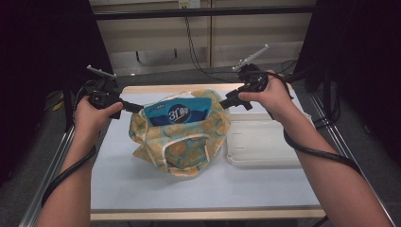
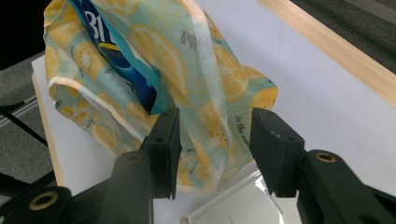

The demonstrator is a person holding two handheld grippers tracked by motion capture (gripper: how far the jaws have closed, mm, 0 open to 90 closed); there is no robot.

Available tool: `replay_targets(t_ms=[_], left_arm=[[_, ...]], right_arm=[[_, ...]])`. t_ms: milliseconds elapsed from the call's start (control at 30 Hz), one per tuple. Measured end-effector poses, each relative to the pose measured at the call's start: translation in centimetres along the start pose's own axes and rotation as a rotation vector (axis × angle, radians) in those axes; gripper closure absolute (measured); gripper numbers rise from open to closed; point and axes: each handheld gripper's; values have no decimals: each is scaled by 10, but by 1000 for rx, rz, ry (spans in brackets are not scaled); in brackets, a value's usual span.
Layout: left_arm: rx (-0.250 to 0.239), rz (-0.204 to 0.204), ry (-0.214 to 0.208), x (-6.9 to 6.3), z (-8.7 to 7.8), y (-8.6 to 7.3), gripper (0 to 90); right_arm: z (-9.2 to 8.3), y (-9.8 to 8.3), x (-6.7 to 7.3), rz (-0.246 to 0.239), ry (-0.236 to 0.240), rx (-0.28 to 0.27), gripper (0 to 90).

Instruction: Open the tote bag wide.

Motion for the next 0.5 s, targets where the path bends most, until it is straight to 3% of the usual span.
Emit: replay_targets(t_ms=[100, 200, 267, 333, 400, 500], left_arm=[[-11, 14, 26, -2, -4, -2, 523], [-17, 20, 37, -5, -6, -4, 441], [-4, 54, 61, -7, -8, -7, 396], [16, 77, 59, -8, -9, -10, 381], [23, 72, 42, -10, -8, -12, 376], [24, 89, 53, -14, -8, -15, 366]], right_arm=[[1, -1, -1, -1, 2, 5, 547], [3, -3, -1, 0, -4, 17, 558], [4, -3, -2, -2, -6, 10, 565], [5, -3, -2, -6, -5, 9, 571], [7, -4, 0, 2, -5, 22, 571], [9, -5, 0, -4, -2, 18, 572]])
Point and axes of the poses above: each handheld gripper's, and its own axes: z roughly forward along the jaws, y roughly out of its top, x roughly to its left, and after that the axes turned 12 degrees about -z, right-handed
